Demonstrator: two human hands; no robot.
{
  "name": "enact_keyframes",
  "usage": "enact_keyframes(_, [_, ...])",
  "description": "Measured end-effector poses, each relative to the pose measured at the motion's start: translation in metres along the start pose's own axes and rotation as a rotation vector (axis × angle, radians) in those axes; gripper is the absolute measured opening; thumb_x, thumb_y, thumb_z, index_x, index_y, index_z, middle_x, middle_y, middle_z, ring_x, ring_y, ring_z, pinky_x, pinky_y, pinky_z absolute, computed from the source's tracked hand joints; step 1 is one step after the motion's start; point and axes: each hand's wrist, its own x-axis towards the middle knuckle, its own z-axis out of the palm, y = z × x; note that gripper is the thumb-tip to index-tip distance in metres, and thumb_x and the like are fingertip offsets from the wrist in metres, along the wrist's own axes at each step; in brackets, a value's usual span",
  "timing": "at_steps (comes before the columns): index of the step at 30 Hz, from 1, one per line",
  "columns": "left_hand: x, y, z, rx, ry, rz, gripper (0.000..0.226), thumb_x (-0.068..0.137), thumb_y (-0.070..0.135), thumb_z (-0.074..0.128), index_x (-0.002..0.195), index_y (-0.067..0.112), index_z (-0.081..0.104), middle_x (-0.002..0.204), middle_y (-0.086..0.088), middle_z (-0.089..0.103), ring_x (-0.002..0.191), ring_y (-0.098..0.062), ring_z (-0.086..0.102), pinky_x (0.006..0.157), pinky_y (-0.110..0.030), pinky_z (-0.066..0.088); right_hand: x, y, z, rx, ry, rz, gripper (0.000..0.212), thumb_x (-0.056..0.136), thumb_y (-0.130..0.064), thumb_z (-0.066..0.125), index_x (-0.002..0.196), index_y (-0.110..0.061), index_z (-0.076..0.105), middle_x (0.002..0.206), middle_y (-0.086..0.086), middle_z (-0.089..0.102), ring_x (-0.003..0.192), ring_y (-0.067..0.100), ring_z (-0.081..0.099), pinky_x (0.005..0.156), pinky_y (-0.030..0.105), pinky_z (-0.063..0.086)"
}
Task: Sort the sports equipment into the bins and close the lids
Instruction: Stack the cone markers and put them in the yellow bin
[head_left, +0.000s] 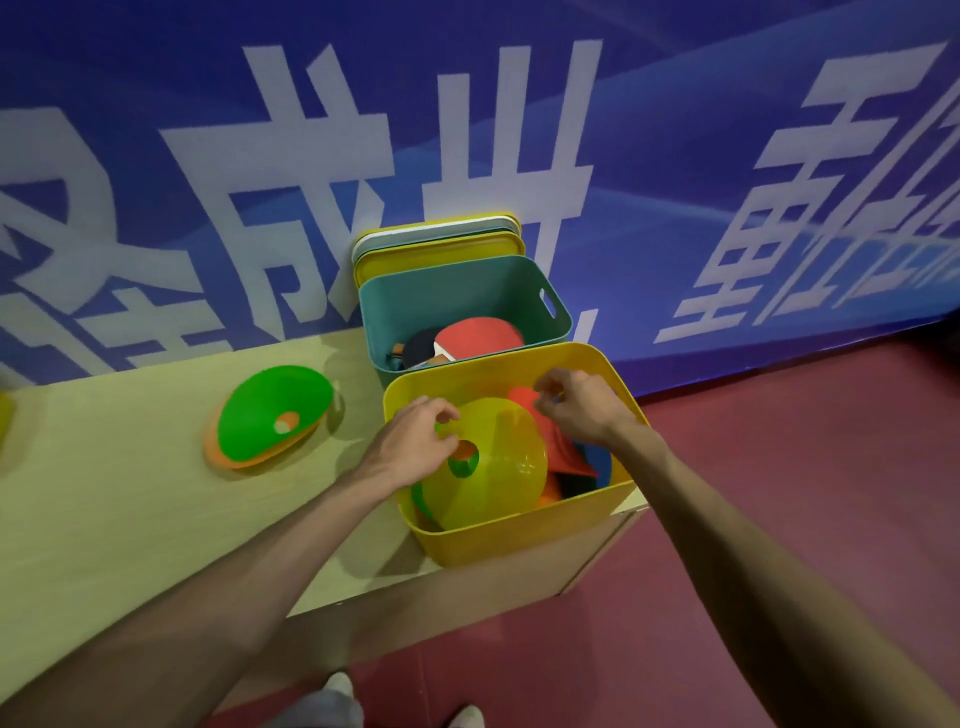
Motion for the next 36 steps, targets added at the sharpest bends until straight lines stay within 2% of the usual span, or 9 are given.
enact_keyframes(6, [0.001,-0.034,-0.042,-0.065,0.151,-0.087,0.036,0.085,0.023,0.063,0.12,0.021,0.057,0.112,0.002,0.058,0.086,-0.014,0.059,0.083,-0.031,0.05,0.031,-0.054,0.02,-0.06,-0.052,-0.132,0.036,0.09,-0.034,0.059,0.121,-0.015,0.059,0.118,0.007,0.064,0.108,0.024,0.059,0.091,0.039,0.05])
enact_keyframes(12, [-0.002,-0.092,-0.087,-0.098,0.216,-0.192,0.04,0.084,0.021,0.061,0.124,0.017,0.055,0.115,0.0,0.058,0.094,-0.015,0.058,0.086,-0.032,0.048,0.063,-0.123,0.047,-0.091,-0.062,-0.282,0.038,0.089,-0.032,0.06,0.124,-0.016,0.058,0.122,0.008,0.062,0.113,0.026,0.057,0.094,0.036,0.045])
enact_keyframes(16, [-0.001,-0.138,-0.115,-0.125,0.231,-0.238,0.038,0.084,0.017,0.064,0.122,0.014,0.057,0.117,-0.003,0.058,0.092,-0.016,0.058,0.081,-0.024,0.043,0.088,-0.166,0.074,-0.098,-0.107,-0.325,0.04,0.089,-0.03,0.061,0.126,-0.014,0.054,0.123,0.009,0.058,0.115,0.025,0.054,0.097,0.035,0.043])
enact_keyframes(21, [0.0,-0.203,-0.141,-0.181,0.247,-0.312,0.039,0.082,0.016,0.067,0.12,0.013,0.058,0.117,-0.005,0.058,0.095,-0.019,0.059,0.081,-0.024,0.044,0.121,-0.213,0.113,-0.08,-0.22,-0.314,0.046,0.089,-0.031,0.062,0.131,-0.018,0.048,0.131,0.007,0.053,0.119,0.02,0.051,0.101,0.035,0.043])
enact_keyframes(26, [0.0,-0.27,-0.156,-0.194,0.224,-0.362,0.036,0.082,0.02,0.069,0.117,0.016,0.06,0.113,-0.003,0.058,0.093,-0.016,0.059,0.079,-0.024,0.045,0.149,-0.243,0.16,-0.091,-0.335,-0.249,0.051,0.089,-0.029,0.062,0.135,-0.017,0.044,0.133,0.009,0.051,0.121,0.024,0.051,0.103,0.037,0.043])
enact_keyframes(33, [0.003,-0.33,-0.161,-0.153,0.123,-0.382,0.029,0.081,0.021,0.068,0.11,0.021,0.064,0.111,-0.002,0.056,0.092,-0.014,0.057,0.078,-0.022,0.042,0.17,-0.25,0.213,-0.153,-0.425,-0.095,0.055,0.089,-0.027,0.061,0.138,-0.011,0.041,0.136,0.015,0.049,0.123,0.029,0.049,0.103,0.034,0.04])
enact_keyframes(36, [0.005,-0.345,-0.157,-0.134,0.075,-0.401,0.031,0.081,0.023,0.067,0.111,0.023,0.062,0.111,0.0,0.055,0.095,-0.014,0.057,0.079,-0.022,0.04,0.177,-0.247,0.227,-0.189,-0.46,-0.067,0.051,0.091,-0.024,0.059,0.137,-0.01,0.042,0.136,0.016,0.048,0.123,0.03,0.049,0.103,0.037,0.042])
